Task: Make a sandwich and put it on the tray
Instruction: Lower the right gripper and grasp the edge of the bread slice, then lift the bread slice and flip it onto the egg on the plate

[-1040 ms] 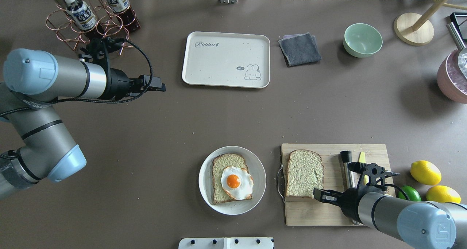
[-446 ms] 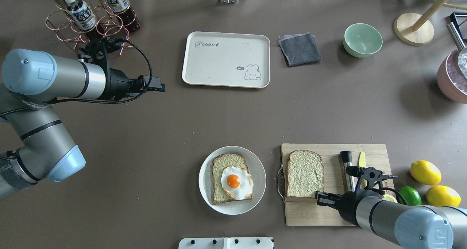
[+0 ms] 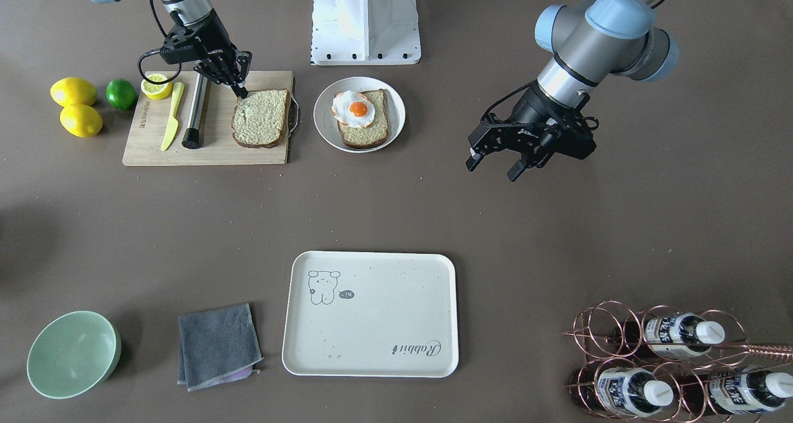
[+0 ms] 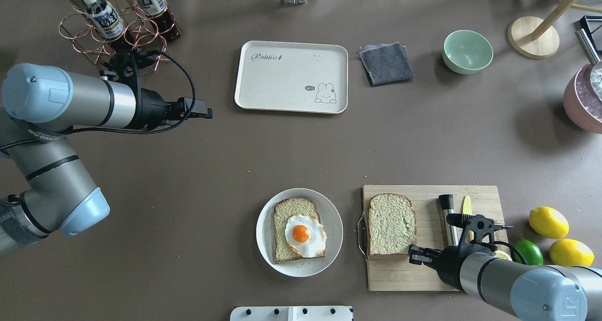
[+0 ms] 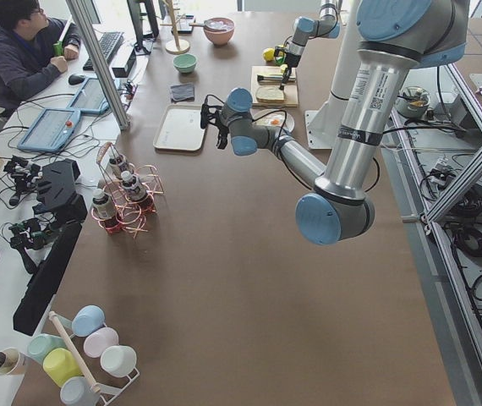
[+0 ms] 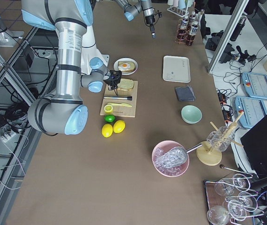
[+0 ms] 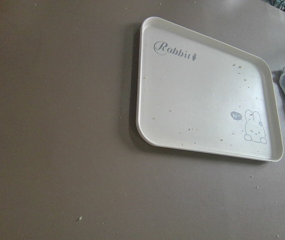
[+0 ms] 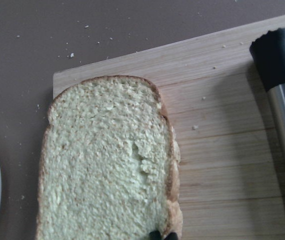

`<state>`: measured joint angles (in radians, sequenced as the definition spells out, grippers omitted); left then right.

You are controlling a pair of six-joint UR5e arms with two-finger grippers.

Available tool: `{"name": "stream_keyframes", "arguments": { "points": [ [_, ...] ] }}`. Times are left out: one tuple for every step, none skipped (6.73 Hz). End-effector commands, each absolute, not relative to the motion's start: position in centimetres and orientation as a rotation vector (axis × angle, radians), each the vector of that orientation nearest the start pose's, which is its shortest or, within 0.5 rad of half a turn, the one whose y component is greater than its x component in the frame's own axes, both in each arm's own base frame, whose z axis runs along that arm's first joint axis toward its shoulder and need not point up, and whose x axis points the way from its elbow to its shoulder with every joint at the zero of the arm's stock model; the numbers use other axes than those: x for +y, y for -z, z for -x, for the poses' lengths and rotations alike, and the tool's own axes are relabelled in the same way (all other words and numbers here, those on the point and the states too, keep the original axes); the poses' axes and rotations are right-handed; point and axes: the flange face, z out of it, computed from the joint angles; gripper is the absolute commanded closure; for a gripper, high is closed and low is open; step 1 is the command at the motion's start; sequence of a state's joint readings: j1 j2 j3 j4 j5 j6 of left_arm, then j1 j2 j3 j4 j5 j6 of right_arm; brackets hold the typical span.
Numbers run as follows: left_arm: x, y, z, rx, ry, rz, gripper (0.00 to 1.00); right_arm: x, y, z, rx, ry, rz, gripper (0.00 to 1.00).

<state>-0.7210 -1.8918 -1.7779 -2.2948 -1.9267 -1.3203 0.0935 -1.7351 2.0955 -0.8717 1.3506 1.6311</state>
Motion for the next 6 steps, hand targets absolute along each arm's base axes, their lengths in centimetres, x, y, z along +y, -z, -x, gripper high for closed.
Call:
{"name": "stream_keyframes", "arguments": {
  "points": [
    [-46.5, -30.3, -38.0, 1.237, 0.182, -0.306, 0.02, -20.9, -37.0, 38.3, -1.112, -0.269, -0.2, 1.0],
    [-46.5, -30.3, -38.0, 1.237, 0.182, -0.306, 0.02, -21.7, -35.8, 37.3, -1.135, -0.26, -0.201, 1.0],
    [-46.5, -30.4, -38.0, 1.236, 0.181, -0.304, 0.02, -22.1, -34.9, 37.1, -1.152, -0.225, -0.216, 1.0],
    [-46.5, -30.3, -38.0, 1.239, 0.18, -0.305, 0.02, -22.0, -33.8, 37.9, -1.177, -0.203, -0.21, 1.0],
    [-46.5, -30.1, -38.0, 1.243, 0.179, -0.304, 0.02, -21.4, -33.0, 39.2, -1.174, -0.169, -0.209, 1.0],
    [-46.4, -30.0, -37.9, 1.245, 0.178, -0.305, 0.02, -21.3, -30.4, 41.3, -1.184, -0.121, -0.23, 1.0]
  ]
}}
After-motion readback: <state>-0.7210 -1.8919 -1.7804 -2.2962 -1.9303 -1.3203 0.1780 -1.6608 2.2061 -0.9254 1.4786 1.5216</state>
